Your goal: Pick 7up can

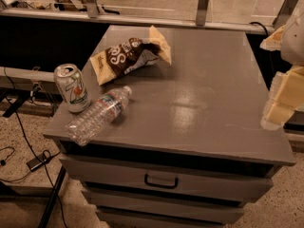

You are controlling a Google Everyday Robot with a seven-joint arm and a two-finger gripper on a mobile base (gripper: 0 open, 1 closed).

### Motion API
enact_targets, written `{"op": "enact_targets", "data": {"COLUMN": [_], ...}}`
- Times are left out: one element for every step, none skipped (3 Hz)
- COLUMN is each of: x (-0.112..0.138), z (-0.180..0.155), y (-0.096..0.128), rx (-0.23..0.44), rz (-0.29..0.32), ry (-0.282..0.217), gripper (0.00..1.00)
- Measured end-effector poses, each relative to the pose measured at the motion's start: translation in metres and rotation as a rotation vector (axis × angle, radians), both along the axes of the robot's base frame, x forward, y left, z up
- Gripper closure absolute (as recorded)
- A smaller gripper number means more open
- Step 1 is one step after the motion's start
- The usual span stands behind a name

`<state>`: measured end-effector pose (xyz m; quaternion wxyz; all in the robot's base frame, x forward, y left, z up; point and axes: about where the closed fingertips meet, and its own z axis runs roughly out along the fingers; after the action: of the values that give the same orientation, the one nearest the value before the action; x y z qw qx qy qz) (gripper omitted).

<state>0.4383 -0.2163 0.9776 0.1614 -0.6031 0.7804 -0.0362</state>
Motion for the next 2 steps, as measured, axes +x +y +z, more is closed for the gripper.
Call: {"op": "enact_targets", "data": {"x": [0.0,-0.001], "z": [0.0,0.005], "y": [0.0,0.026], "rx": [0.0,-0.016], "rz": [0.0,0.077], "ry": [0.0,-0.015], "gripper": [0.0,0.0]}}
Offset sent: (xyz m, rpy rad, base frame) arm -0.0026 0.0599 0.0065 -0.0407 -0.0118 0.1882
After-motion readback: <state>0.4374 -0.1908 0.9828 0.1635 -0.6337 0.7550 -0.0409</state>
